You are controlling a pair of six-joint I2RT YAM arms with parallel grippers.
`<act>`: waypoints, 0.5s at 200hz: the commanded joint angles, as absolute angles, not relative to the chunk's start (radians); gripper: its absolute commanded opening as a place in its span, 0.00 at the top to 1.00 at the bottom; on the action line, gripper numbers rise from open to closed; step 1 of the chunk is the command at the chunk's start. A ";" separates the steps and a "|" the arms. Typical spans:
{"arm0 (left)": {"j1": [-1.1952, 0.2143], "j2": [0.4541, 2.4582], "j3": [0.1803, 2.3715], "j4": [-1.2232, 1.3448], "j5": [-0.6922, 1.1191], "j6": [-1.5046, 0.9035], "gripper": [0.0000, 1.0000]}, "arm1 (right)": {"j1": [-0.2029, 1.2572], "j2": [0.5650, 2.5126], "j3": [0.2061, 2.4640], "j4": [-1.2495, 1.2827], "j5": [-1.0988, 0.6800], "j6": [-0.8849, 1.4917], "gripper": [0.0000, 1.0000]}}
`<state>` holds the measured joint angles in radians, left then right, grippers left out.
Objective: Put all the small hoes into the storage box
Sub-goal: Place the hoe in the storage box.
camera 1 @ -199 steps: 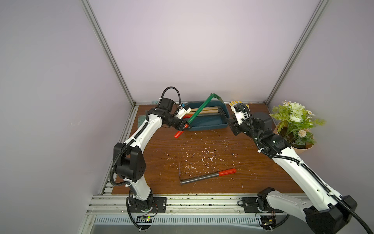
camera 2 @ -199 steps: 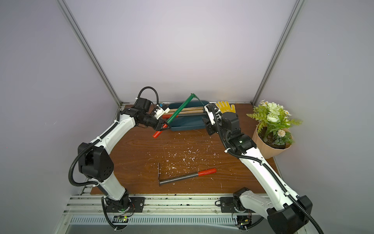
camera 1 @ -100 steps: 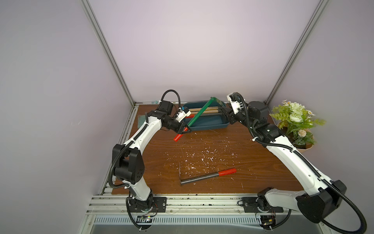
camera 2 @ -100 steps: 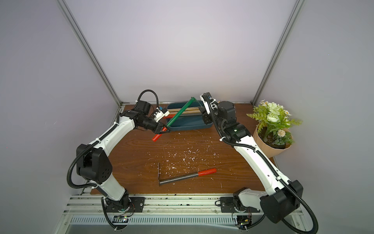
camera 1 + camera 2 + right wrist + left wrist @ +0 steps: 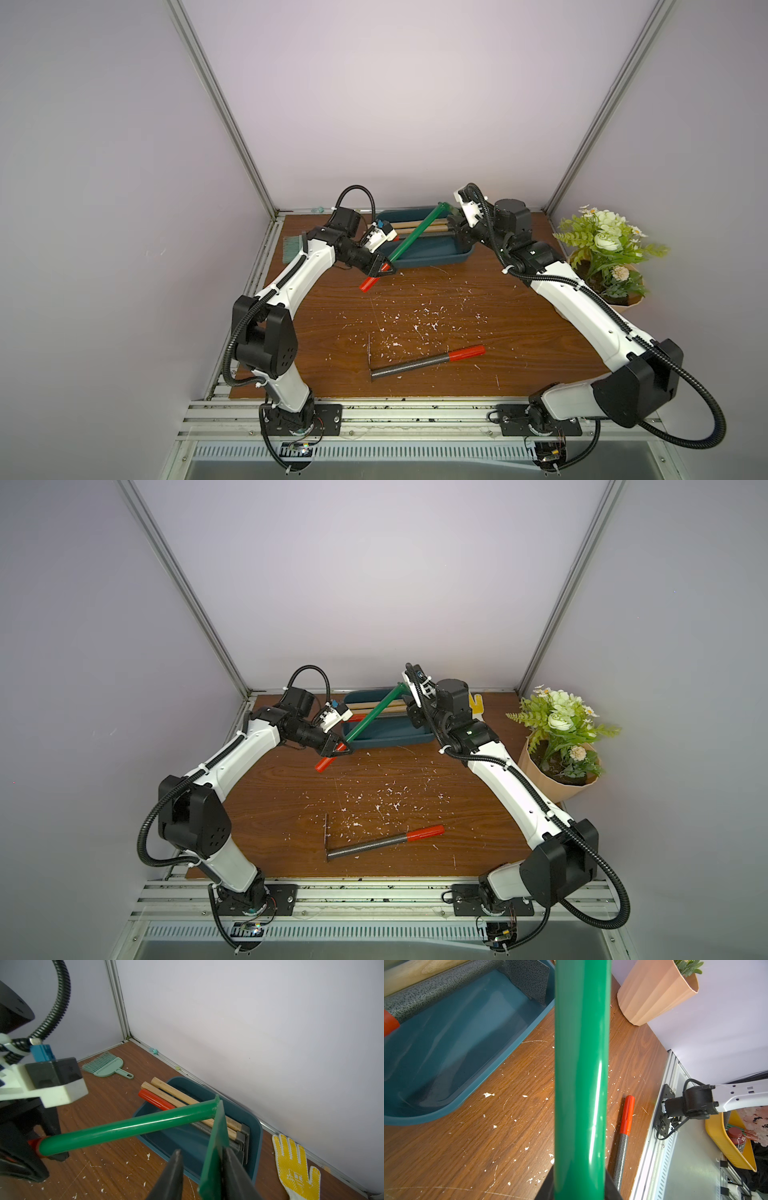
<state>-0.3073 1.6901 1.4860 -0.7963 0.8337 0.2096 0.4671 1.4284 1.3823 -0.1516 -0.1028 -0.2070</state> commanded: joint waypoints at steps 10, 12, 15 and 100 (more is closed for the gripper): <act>-0.322 1.641 1.516 -0.745 0.928 0.252 1.00 | 0.472 1.445 1.428 -0.121 -0.132 -0.219 0.86; -0.322 1.642 1.516 -0.745 0.929 0.252 1.00 | 0.472 1.446 1.427 -0.121 -0.132 -0.218 0.87; -0.322 1.641 1.516 -0.745 0.930 0.252 1.00 | 0.472 1.446 1.428 -0.121 -0.132 -0.217 0.89; -0.340 1.640 1.544 -0.716 0.666 0.221 0.64 | 0.472 1.472 1.509 -0.257 -0.089 -0.196 1.00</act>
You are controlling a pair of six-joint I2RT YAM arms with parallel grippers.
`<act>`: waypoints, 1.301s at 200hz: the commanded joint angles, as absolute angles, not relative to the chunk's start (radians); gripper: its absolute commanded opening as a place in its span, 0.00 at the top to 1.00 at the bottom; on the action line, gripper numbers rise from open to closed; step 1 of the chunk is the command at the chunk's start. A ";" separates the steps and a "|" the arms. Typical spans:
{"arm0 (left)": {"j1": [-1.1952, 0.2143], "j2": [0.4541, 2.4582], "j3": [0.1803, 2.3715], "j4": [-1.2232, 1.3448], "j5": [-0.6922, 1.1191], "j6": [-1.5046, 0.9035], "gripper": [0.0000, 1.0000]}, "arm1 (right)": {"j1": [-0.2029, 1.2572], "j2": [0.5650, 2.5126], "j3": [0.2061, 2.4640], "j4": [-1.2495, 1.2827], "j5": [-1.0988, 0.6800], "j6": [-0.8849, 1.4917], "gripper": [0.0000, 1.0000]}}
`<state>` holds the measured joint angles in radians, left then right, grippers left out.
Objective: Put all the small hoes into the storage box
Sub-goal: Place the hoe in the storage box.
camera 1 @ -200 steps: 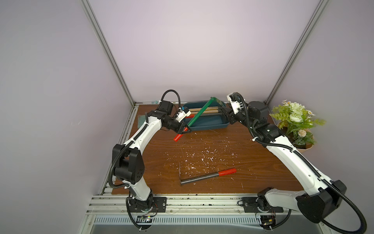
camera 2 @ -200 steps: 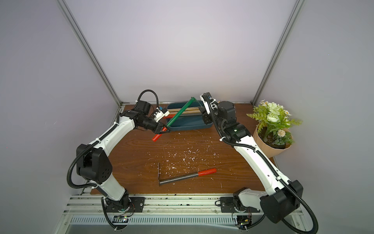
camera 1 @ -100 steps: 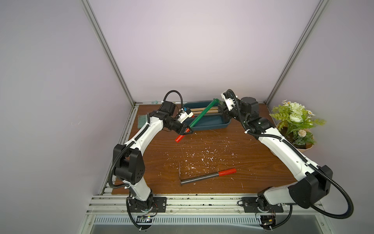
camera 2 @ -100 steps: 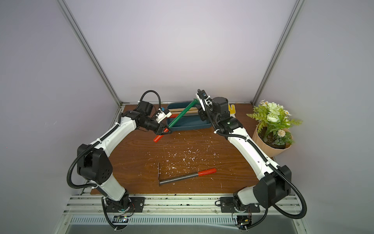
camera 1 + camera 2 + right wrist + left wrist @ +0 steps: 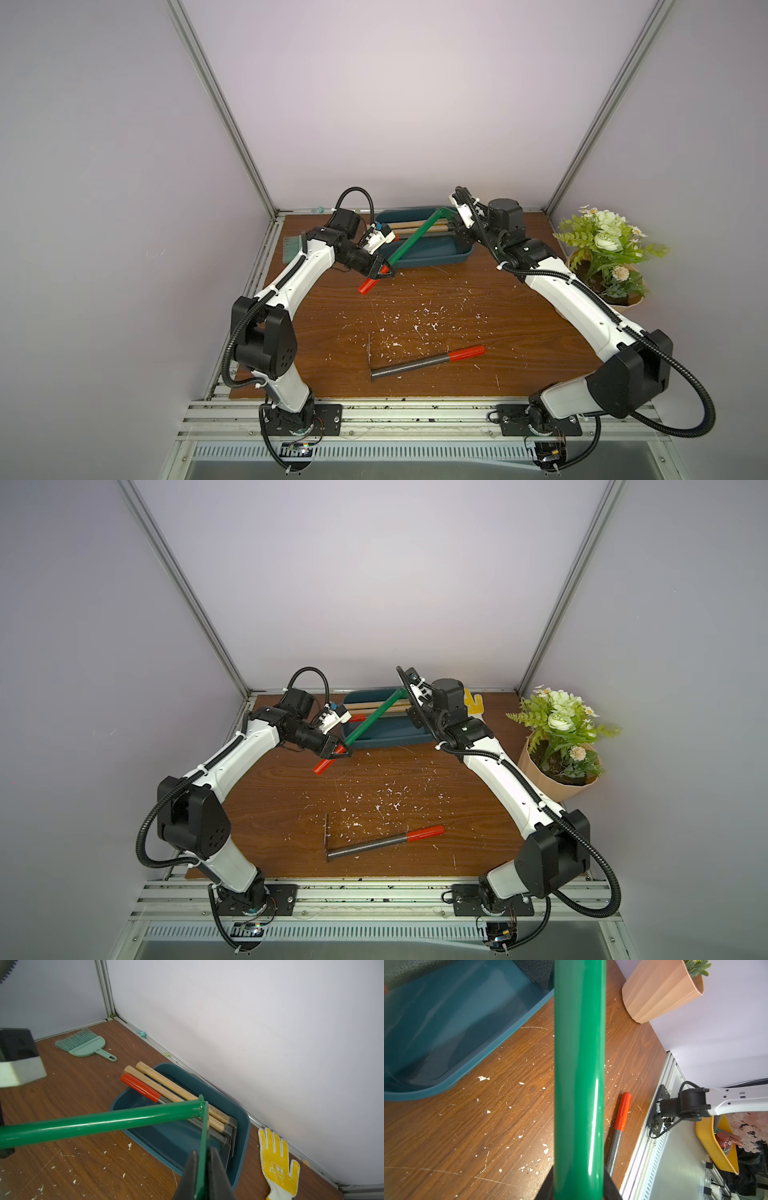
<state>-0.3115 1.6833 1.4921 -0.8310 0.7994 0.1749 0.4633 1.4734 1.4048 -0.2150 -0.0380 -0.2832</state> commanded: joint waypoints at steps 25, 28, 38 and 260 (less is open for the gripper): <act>-0.404 1.586 1.517 -0.616 0.372 0.195 0.53 | 0.472 1.518 1.584 -0.360 -0.053 -0.177 1.00; -0.410 1.579 1.514 -0.608 0.345 0.193 0.53 | 0.472 1.524 1.597 -0.376 -0.048 -0.172 1.00; -0.431 1.568 1.501 -0.593 0.274 0.207 0.52 | 0.473 1.553 1.646 -0.435 -0.028 -0.158 1.00; -0.483 1.631 1.509 -0.670 0.243 0.264 1.00 | 0.446 1.305 1.417 -0.219 -0.206 -0.098 0.53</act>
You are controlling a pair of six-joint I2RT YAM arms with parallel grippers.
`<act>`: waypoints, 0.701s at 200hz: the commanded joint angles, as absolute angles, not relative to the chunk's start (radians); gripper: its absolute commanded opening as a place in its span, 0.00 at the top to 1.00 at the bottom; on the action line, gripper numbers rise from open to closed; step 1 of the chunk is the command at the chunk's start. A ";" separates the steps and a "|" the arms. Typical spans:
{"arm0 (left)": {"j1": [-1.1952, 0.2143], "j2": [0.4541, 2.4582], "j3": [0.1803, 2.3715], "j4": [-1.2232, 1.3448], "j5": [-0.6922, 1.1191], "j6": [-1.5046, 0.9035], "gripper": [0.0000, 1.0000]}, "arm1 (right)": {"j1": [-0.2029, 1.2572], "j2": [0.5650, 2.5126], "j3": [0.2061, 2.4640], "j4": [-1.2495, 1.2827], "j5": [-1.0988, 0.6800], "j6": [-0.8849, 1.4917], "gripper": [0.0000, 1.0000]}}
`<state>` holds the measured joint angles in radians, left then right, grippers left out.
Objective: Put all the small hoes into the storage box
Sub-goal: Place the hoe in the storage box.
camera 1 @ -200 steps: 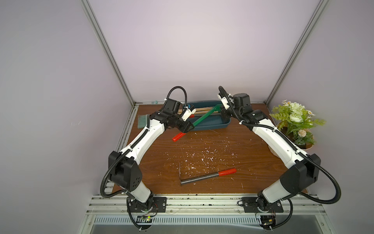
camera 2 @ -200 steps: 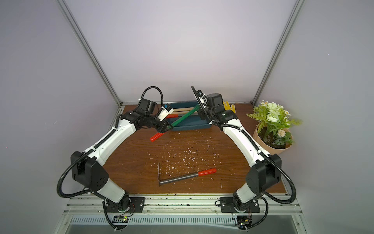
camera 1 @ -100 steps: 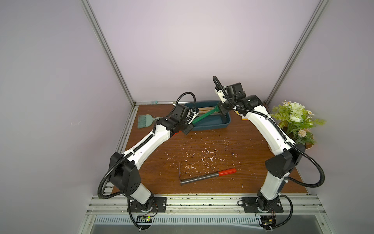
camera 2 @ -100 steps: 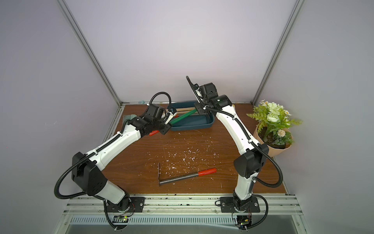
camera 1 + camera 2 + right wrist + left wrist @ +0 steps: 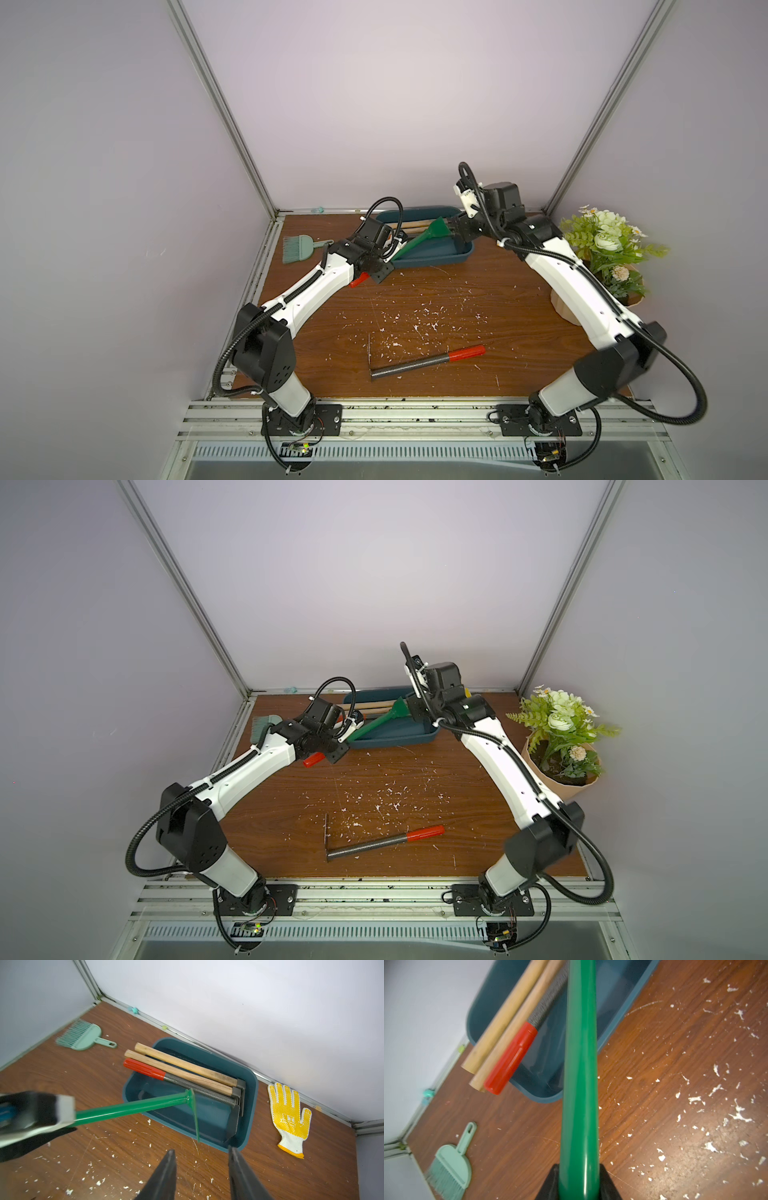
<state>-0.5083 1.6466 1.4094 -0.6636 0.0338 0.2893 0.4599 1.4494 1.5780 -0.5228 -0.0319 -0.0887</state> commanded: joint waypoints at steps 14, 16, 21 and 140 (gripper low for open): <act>-0.474 1.632 1.537 -0.700 0.360 0.260 1.00 | 0.446 1.260 1.318 -0.166 -0.246 -0.116 0.53; -0.474 1.632 1.541 -0.704 0.374 0.258 1.00 | 0.445 1.256 1.307 -0.163 -0.246 -0.119 0.53; -0.473 1.630 1.549 -0.712 0.412 0.254 1.00 | 0.445 1.246 1.282 -0.154 -0.246 -0.129 0.53; -0.437 1.534 1.513 -0.740 0.676 0.272 1.00 | 0.437 1.163 1.182 -0.079 -0.098 -0.175 0.53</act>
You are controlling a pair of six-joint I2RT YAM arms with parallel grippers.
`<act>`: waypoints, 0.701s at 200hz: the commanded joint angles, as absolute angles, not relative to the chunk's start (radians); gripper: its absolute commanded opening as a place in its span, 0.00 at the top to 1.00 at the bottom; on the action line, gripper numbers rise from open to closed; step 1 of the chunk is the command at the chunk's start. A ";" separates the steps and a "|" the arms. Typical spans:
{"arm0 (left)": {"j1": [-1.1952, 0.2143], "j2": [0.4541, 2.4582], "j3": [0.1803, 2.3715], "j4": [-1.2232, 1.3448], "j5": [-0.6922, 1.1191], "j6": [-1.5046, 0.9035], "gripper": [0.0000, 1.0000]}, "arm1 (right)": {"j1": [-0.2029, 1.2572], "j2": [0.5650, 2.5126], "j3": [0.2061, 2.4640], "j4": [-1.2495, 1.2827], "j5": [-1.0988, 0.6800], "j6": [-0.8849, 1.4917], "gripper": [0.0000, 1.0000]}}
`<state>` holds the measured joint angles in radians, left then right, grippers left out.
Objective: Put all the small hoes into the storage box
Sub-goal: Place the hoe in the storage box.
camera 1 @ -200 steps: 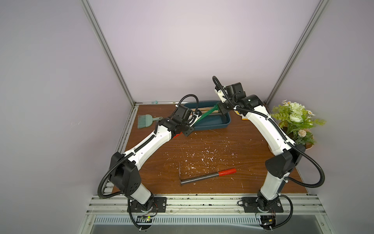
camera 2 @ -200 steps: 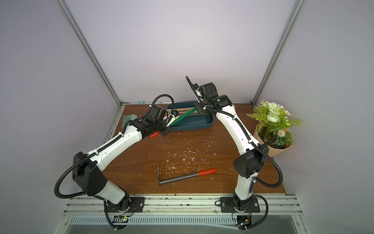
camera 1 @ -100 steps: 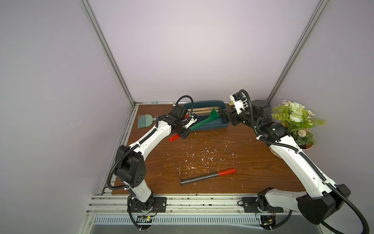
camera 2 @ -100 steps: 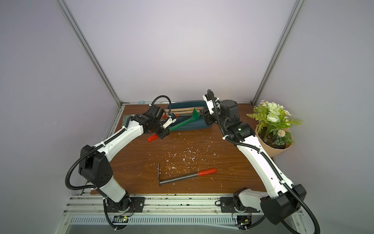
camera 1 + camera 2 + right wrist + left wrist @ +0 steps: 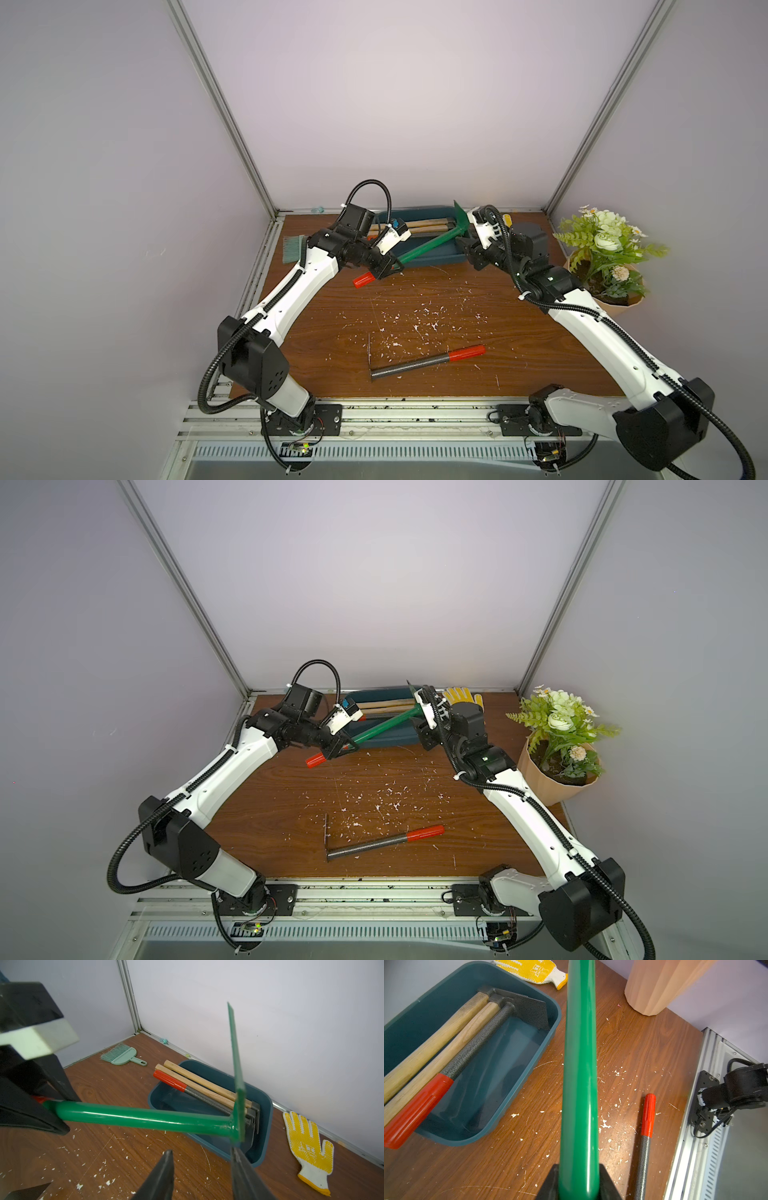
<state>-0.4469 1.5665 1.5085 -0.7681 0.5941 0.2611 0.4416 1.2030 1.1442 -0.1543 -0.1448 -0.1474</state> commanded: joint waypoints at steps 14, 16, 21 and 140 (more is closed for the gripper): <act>-0.437 1.534 1.514 -0.745 0.682 0.273 1.00 | 0.435 1.163 1.182 -0.070 -0.084 -0.178 0.53; -0.437 1.534 1.513 -0.747 0.686 0.275 1.00 | 0.436 1.163 1.181 -0.070 -0.082 -0.179 0.53; -0.437 1.534 1.511 -0.747 0.693 0.276 1.00 | 0.436 1.166 1.184 -0.069 -0.076 -0.181 0.53; -0.436 1.534 1.509 -0.747 0.756 0.291 1.00 | 0.433 1.340 1.289 -0.006 -0.129 -0.159 1.00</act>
